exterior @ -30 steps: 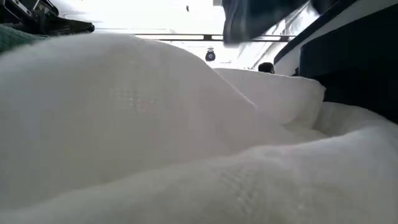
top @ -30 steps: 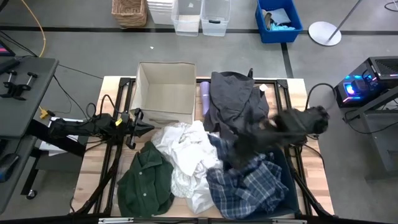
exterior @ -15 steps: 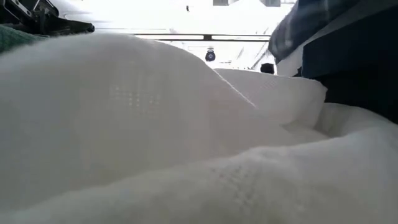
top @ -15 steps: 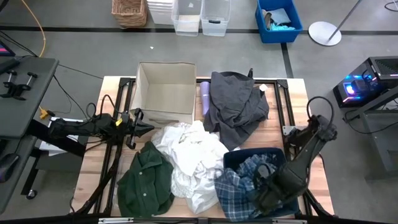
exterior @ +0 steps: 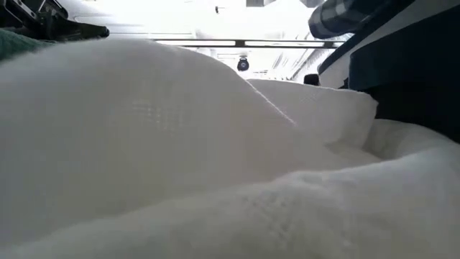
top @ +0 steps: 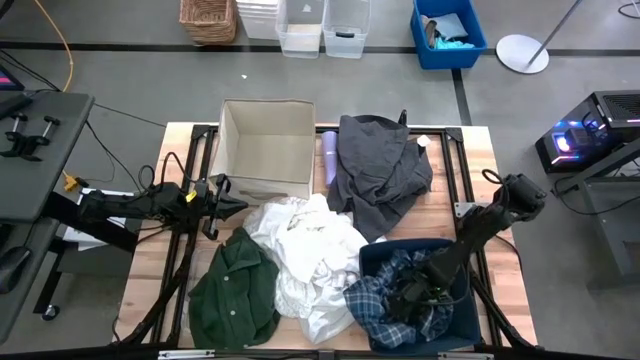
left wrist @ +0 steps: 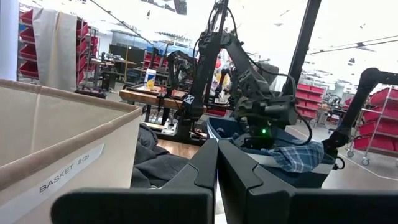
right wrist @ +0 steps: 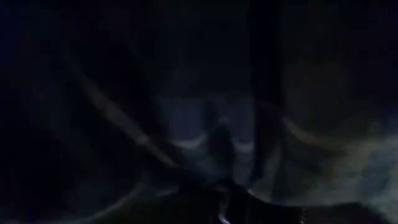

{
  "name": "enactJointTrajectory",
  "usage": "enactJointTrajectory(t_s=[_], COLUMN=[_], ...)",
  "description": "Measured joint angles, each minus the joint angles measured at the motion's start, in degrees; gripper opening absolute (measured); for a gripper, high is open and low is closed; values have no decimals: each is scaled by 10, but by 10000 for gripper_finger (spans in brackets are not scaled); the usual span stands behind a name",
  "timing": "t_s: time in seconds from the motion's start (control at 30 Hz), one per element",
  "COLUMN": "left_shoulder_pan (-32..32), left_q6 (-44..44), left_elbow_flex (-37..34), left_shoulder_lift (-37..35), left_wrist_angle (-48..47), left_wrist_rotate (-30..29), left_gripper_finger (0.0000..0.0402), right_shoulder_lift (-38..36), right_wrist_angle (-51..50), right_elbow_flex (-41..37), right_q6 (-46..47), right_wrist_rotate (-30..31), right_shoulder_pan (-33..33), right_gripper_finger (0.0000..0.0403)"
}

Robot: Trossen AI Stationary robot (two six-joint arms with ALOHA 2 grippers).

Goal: Sort clothes
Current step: Put the blue shirt into the blue laundry organizer

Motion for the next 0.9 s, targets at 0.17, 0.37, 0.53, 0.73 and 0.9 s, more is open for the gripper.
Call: enactJointTrajectory(t_s=[0.17,0.37,0.53,0.73,0.9], left_shoulder_pan=[0,0,0,0,0], left_q6=[1,1,0,1,0], left_elbow_flex=[0,0,0,0,0], left_shoulder_lift=[0,0,0,0,0], left_wrist_angle=[-3,-3,-2,-3,-3], left_wrist_rotate=[0,0,0,0,0], left_gripper_finger=[0,0,0,0,0], right_shoulder_lift=[-1,-10,-10,-10,-10], right_wrist_angle=[-61,-241,-418,-550,-624], right_elbow_flex=[48,195,308,409,480], right_q6=[-85,-229,-284,-307,-325], right_wrist_rotate=[-2,0,9,3,-14], right_shoulder_pan=[4,6,7,-3,-18], right_gripper_finger=[28,111,193,262,274])
